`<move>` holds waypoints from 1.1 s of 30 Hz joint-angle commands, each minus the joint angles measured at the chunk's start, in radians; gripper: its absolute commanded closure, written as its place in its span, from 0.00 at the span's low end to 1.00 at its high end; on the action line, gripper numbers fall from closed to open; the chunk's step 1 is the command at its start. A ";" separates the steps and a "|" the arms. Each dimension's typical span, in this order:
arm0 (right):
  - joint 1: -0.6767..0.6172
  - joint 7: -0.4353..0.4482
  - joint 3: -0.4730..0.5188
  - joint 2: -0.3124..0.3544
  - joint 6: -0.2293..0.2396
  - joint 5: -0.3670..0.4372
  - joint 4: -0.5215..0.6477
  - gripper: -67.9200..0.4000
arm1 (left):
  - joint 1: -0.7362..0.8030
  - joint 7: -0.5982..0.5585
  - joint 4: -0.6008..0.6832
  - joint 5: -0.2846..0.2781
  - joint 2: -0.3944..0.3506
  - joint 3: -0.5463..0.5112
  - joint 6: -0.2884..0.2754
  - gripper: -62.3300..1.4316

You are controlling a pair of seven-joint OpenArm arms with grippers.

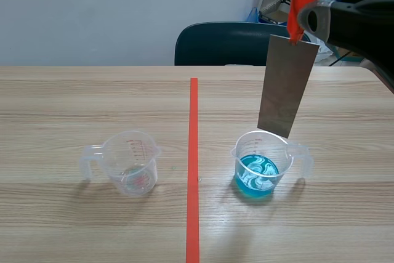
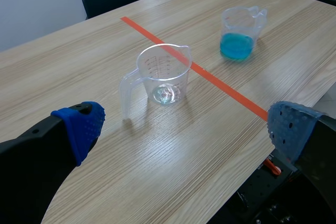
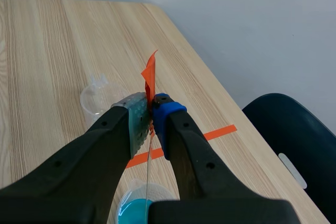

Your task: Do the redox reaction experiment

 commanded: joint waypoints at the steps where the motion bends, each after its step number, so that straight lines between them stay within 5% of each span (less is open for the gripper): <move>1: 0.017 0.022 -0.005 0.002 0.001 0.014 0.014 0.99 | 0.003 -0.012 0.004 -0.011 0.007 -0.005 -0.004 0.00; 16: 0.017 0.021 -0.005 0.002 0.001 0.014 0.014 0.99 | -0.034 -0.013 0.004 -0.011 0.004 -0.005 0.014 0.00; 22: 0.016 0.018 -0.005 0.002 0.001 0.013 0.013 0.98 | -0.044 -0.013 0.004 -0.010 -0.001 -0.005 0.020 0.92; 33: 0.016 0.033 -0.013 -0.001 0.004 -0.006 0.012 0.98 | -0.192 0.001 0.011 -0.009 -0.051 0.050 0.008 0.95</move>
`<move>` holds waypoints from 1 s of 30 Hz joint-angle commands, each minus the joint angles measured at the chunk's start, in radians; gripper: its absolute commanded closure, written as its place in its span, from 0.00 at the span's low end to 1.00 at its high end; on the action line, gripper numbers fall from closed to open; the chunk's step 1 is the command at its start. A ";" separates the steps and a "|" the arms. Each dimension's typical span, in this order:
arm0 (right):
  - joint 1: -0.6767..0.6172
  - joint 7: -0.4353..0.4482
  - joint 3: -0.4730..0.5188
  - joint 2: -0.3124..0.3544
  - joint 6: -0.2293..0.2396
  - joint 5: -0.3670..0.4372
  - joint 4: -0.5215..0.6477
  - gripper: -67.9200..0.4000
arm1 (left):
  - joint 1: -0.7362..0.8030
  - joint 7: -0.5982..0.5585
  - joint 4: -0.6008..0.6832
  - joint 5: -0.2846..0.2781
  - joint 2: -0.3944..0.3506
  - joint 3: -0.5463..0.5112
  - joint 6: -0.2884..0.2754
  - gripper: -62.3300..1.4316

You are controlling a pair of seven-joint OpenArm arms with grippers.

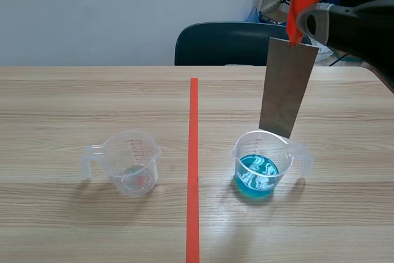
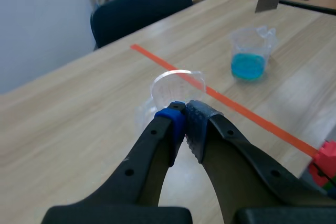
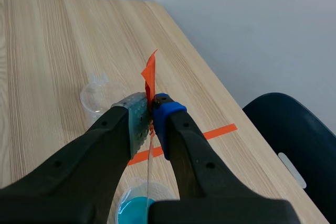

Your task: Do the redox reaction experiment

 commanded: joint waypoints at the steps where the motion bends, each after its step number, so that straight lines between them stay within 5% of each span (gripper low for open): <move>1: 0.016 0.026 -0.003 -0.001 0.006 0.014 0.012 0.98 | -0.055 0.006 0.011 -0.011 -0.027 0.039 -0.002 0.95; 18: 0.016 0.026 -0.003 -0.001 0.008 0.011 0.012 0.98 | -0.572 0.232 0.011 -0.014 -0.066 0.596 0.001 0.95; 30: 0.017 0.026 -0.003 -0.001 0.008 0.011 0.012 0.98 | -0.884 0.486 -0.035 -0.026 0.022 0.913 0.169 0.95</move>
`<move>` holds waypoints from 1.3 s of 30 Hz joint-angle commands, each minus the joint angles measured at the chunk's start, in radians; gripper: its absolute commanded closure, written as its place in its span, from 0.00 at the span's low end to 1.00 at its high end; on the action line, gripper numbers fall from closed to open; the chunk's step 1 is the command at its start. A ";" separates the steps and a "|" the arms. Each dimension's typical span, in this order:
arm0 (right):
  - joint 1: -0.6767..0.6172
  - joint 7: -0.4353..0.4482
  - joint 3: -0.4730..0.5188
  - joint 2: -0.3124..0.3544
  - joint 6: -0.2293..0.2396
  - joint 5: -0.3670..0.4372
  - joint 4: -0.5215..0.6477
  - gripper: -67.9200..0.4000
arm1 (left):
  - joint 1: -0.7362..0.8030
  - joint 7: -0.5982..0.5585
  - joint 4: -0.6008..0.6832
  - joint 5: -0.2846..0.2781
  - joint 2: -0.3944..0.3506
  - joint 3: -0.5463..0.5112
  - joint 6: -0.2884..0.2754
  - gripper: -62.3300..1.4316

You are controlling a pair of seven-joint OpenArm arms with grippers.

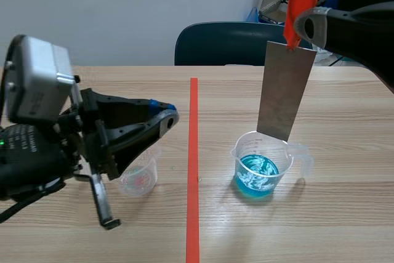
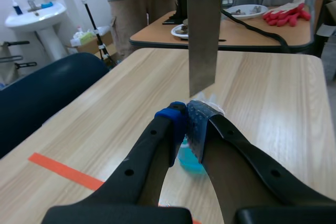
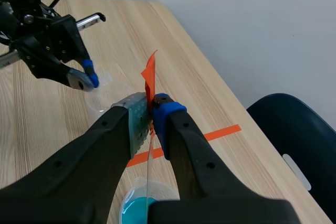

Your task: Do the redox reaction experiment

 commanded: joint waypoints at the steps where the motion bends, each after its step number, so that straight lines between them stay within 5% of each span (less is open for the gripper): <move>1: 0.017 0.025 0.000 -0.001 -0.003 0.012 0.012 0.98 | -0.020 0.003 -0.023 -0.013 0.024 0.014 0.017 0.95; 8: 0.017 0.025 0.000 -0.001 -0.003 0.012 0.012 0.98 | -0.134 0.048 -0.142 -0.013 0.103 0.127 0.085 0.95; 19: 0.017 0.025 0.000 -0.001 -0.003 0.012 0.012 0.98 | -0.229 0.048 -0.290 -0.014 0.201 0.219 0.111 0.95; 27: 0.017 0.025 0.000 -0.001 -0.003 0.012 0.012 0.99 | -0.266 0.092 -0.301 -0.067 0.247 0.233 0.130 0.95; 39: 0.017 0.025 0.000 -0.001 -0.003 0.012 0.012 0.98 | -0.278 0.101 -0.301 -0.070 0.261 0.233 0.135 0.95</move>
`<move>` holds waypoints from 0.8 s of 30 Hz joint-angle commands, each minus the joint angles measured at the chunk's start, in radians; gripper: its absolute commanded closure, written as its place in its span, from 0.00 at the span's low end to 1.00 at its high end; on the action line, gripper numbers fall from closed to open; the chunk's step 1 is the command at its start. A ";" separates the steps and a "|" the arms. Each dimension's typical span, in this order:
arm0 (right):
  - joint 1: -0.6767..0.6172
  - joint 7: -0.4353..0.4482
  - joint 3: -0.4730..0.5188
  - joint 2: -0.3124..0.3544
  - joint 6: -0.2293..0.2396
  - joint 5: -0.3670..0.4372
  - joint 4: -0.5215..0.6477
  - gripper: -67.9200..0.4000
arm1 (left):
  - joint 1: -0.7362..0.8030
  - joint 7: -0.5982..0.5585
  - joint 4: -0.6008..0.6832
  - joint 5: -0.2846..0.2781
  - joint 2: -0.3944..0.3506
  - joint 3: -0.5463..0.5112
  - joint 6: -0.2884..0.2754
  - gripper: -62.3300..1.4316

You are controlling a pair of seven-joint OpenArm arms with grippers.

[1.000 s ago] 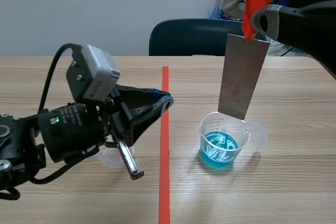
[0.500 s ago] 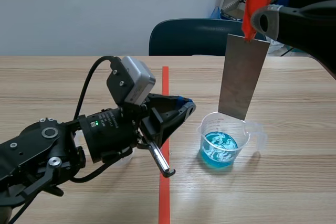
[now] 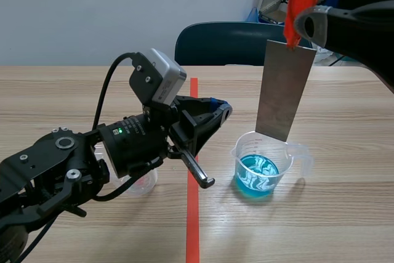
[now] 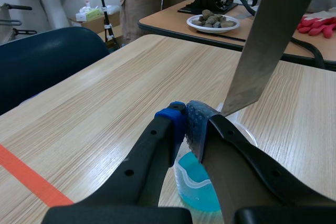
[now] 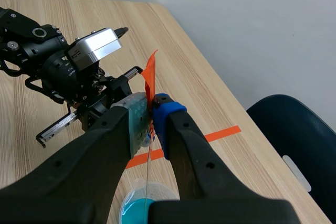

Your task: Do the redox reaction experiment

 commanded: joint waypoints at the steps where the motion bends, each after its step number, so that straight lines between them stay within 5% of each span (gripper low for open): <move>1: 0.017 0.019 0.000 -0.001 -0.003 0.012 0.012 0.99 | -0.006 -0.016 0.021 -0.011 0.008 -0.003 0.002 0.95; 14: 0.017 0.019 0.000 -0.001 -0.003 0.012 0.012 0.98 | 0.000 -0.018 0.021 -0.010 -0.013 -0.003 -0.002 0.95; 24: 0.017 0.018 0.000 -0.001 -0.003 0.012 0.012 0.98 | 0.050 -0.058 0.066 -0.010 -0.103 -0.030 -0.030 0.95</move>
